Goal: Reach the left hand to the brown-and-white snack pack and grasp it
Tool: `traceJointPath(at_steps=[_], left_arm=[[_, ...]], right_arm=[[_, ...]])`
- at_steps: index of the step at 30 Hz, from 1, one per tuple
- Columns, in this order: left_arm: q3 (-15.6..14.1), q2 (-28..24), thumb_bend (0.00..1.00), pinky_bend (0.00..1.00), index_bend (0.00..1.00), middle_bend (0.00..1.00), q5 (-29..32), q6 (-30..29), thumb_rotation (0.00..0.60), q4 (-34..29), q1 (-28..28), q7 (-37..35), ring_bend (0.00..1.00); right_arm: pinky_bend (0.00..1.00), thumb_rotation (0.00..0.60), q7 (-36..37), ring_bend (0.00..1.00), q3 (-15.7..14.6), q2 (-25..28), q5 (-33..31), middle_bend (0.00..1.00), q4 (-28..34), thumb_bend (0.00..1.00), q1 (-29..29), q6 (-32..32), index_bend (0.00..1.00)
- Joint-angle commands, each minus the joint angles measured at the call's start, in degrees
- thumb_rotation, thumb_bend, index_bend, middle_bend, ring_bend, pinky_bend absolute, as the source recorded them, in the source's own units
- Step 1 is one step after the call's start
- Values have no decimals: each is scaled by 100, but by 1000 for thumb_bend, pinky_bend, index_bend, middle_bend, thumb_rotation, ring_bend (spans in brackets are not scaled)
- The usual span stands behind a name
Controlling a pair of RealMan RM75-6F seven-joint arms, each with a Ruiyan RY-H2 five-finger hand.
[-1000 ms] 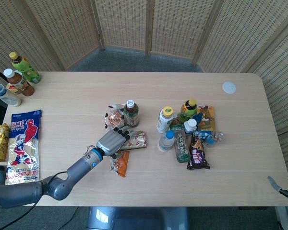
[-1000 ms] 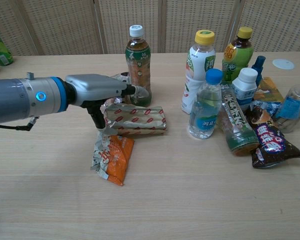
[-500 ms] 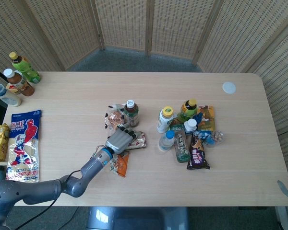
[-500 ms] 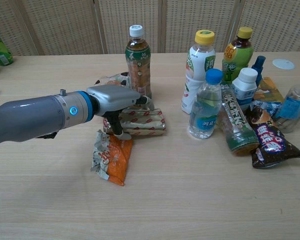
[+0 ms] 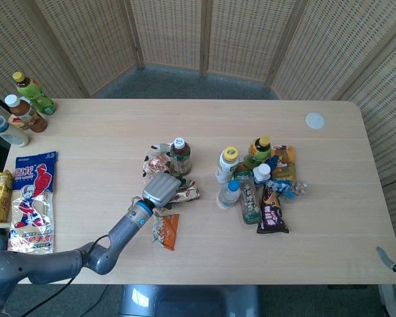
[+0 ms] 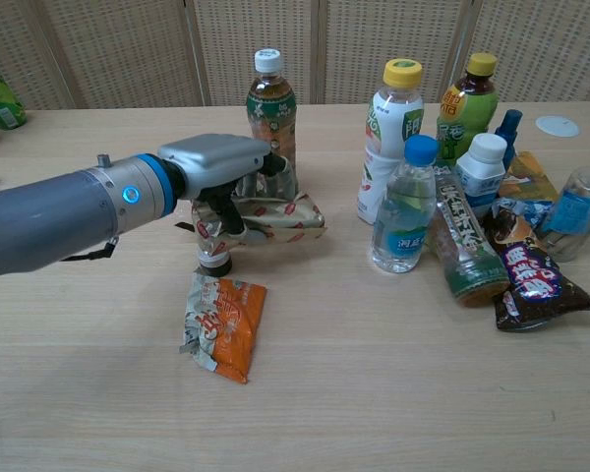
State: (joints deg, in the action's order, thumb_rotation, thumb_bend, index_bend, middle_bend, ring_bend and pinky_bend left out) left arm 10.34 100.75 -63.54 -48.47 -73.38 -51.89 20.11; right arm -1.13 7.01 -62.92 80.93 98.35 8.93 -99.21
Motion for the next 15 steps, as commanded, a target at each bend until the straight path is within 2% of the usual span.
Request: traceJointPath(at_steps=[1, 5, 9, 15], left_arm=[[164, -537, 315, 373, 482, 514, -176, -269, 600, -636, 181, -327, 535], [374, -1117, 306, 365, 474, 507, -352, -588, 600, -1331, 314, -519, 524], [725, -1667, 304, 362, 471, 502, -373, -813, 600, -2018, 356, -668, 521], [1255, -2229, 298, 358, 470, 499, -311, -1036, 600, -2698, 350, -975, 511]], right_arm=[[0, 389, 15, 0, 5, -33, 10, 0, -22, 149, -22, 34, 0], [0, 387, 42, 0, 5, -110, 27, 0, -73, 149, -62, 98, 0], [0, 387, 81, 0, 14, -216, 71, 0, -144, 149, -107, 132, 0], [0, 388, 154, 0, 7, -334, 66, 0, -261, 149, -122, 177, 0]])
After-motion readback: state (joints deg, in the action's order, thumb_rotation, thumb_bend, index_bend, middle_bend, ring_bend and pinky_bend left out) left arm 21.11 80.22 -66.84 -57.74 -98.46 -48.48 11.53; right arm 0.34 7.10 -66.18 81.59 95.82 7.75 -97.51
